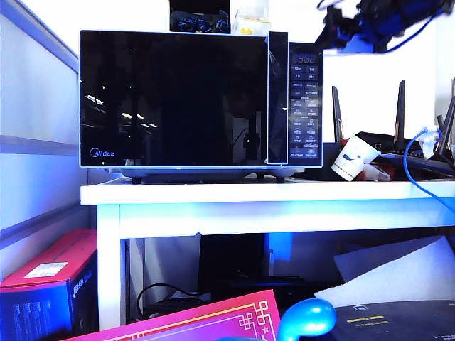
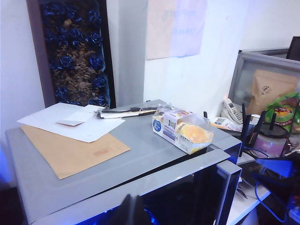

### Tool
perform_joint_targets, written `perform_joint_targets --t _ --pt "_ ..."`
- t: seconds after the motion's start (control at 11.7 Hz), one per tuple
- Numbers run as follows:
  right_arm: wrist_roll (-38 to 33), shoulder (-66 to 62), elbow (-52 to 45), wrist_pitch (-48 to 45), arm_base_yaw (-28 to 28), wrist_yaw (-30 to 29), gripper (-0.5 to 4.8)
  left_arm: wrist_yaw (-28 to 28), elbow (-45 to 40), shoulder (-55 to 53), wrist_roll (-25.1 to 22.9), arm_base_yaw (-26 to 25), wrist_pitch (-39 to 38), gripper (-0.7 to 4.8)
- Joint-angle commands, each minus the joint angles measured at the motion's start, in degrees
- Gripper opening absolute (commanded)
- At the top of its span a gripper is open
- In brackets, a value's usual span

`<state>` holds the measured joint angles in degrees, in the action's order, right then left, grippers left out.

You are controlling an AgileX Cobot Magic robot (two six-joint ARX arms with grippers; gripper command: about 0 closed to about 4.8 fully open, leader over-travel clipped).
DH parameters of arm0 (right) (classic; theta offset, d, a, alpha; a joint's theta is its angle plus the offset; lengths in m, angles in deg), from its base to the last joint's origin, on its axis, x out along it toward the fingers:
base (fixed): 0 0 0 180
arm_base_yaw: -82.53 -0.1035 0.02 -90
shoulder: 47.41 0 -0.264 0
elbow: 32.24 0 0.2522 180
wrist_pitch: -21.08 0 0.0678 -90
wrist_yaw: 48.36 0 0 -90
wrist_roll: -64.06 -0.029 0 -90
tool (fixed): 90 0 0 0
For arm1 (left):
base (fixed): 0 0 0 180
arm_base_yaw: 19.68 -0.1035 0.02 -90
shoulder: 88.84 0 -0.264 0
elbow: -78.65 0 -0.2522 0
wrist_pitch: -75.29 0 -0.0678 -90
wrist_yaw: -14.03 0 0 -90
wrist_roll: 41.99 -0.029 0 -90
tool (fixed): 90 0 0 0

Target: Open the microwave door, place the box of snacks from the top of the microwave inside, then close the microwave door.

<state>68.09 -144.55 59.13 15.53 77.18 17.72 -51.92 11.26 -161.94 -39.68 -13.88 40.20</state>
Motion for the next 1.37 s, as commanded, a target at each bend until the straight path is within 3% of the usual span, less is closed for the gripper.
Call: perform_joint_targets --t 0.09,0.68,1.37 --pt "-1.4 -2.3 0.4 -2.9 -0.9 -3.1 3.27 0.4 0.2 0.2 -0.2 0.0 0.4 -0.05" --pt "-2.5 -6.6 2.3 -5.0 -3.9 -3.7 3.26 0.5 0.2 0.2 -0.2 0.0 0.3 -0.05" --pt "-2.5 -2.7 2.3 2.4 -2.7 -21.5 3.26 0.4 0.2 0.2 -0.2 0.0 0.1 -0.05"
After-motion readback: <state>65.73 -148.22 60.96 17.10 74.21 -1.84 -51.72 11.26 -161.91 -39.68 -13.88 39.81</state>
